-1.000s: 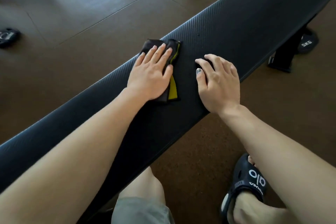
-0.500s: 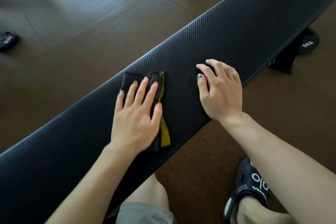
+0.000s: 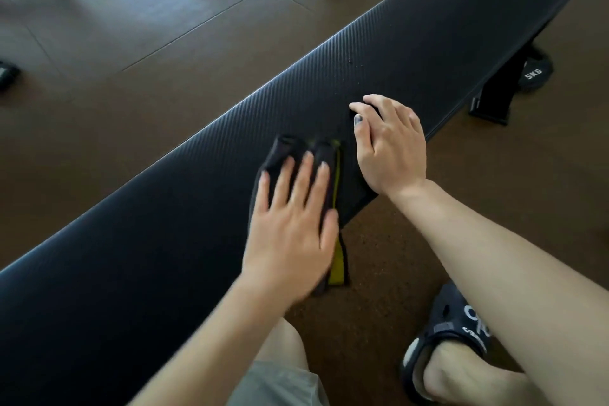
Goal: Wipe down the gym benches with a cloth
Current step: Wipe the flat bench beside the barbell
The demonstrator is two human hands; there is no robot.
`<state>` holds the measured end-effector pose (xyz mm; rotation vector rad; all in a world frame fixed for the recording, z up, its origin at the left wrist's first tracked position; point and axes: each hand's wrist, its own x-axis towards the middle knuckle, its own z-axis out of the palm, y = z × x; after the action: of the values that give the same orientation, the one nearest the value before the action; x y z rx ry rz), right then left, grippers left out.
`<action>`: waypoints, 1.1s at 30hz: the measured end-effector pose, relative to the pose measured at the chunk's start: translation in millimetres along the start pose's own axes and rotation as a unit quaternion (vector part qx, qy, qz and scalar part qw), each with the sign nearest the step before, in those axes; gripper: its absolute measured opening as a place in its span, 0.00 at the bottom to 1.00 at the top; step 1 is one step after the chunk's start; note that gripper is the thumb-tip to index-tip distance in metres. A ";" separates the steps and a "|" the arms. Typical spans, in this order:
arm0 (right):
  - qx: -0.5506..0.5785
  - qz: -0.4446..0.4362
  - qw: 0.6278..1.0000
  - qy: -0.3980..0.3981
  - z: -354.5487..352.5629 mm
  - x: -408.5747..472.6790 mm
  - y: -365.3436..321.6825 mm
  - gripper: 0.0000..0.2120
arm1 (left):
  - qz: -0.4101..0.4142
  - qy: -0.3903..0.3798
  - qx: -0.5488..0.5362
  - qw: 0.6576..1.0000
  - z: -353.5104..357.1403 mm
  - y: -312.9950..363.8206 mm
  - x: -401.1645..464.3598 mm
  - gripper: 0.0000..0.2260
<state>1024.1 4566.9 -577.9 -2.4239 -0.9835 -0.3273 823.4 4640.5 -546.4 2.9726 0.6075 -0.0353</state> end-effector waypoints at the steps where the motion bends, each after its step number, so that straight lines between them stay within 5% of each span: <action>1: 0.000 0.003 1.000 -0.001 0.0 0.5 0.2 0.22 | 0.012 -0.012 0.010 1.000 1.5 5.4 -15.5 0.30; 11: 0.034 0.004 0.999 -0.034 -2.6 8.5 4.3 0.25 | -0.007 -0.006 0.011 1.000 0.5 25.8 95.3 0.30; 17: 0.050 -0.045 0.996 -0.058 -25.0 69.9 73.7 0.24 | -0.066 -0.017 0.022 0.997 7.6 62.3 18.7 0.32; 27: 0.056 -0.046 0.997 -0.025 -10.0 89.8 108.1 0.26 | -0.194 0.018 -0.025 0.980 11.7 95.5 155.5 0.28; 33: 0.055 -0.115 0.988 -0.088 -19.5 90.4 117.9 0.24 | -0.212 0.047 0.014 0.976 24.0 138.2 110.3 0.29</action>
<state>1170.5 4536.9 -567.9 -2.2734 -1.3279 -0.1332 979.0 4554.6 -561.3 2.8214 1.2513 0.0637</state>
